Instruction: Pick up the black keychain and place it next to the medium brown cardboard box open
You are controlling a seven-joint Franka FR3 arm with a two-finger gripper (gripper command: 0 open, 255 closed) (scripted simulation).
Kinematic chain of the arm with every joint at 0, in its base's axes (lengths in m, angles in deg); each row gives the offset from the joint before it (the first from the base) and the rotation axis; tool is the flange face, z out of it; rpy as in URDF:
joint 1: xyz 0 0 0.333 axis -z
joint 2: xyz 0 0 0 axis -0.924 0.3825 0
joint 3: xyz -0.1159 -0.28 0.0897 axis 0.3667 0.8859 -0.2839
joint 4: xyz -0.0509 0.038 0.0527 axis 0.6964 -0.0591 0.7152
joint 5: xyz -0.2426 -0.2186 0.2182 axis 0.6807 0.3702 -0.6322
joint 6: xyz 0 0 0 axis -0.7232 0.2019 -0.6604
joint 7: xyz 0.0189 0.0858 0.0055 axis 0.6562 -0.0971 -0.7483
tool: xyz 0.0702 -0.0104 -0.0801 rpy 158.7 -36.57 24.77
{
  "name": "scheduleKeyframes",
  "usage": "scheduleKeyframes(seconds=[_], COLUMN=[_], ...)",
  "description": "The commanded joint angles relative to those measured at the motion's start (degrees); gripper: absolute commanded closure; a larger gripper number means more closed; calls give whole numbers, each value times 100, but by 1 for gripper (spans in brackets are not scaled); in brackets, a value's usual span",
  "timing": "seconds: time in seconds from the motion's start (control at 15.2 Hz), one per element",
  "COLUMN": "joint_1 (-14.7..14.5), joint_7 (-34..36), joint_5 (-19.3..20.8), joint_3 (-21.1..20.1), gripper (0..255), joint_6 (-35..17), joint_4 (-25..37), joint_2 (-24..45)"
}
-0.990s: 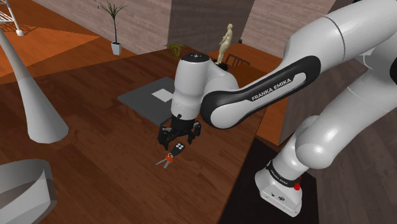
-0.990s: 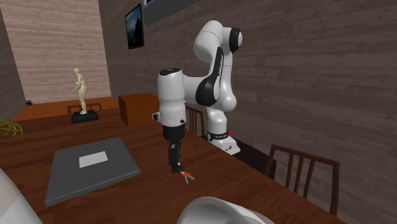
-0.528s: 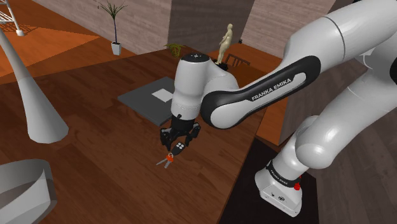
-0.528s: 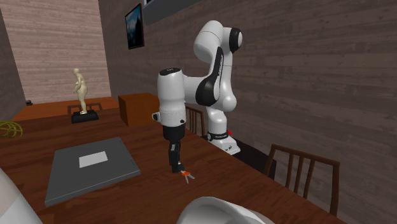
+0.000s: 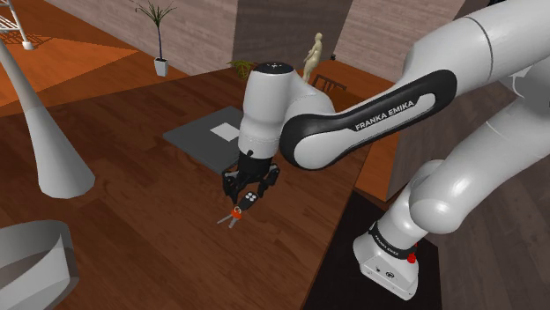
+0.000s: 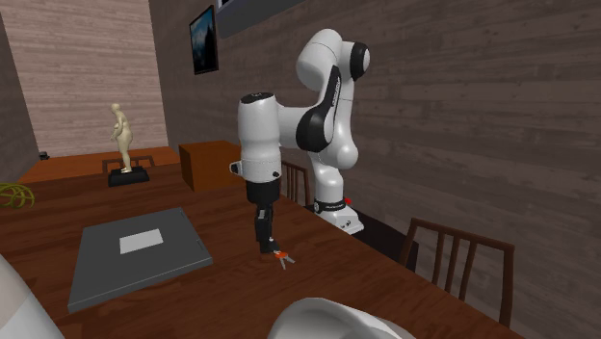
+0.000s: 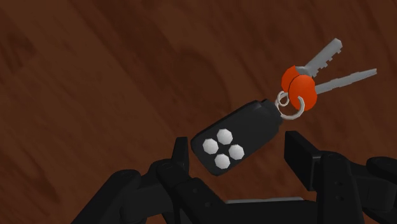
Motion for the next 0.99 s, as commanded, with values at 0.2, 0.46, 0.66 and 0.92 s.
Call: scheduleKeyframes(seconds=[0.2,0.46,0.66,0.92], joint_1=[-20,-33,-39,-44], joint_7=[-111,-174,-211,-248], joint_5=[-136,-212,-253,-291], joint_3=[69,127,171,228], gripper=[255,255,255,255], joint_6=[423,756,1003,1328], joint_4=[191,365,507,713], joint_2=[-261,-440,-556,-688])
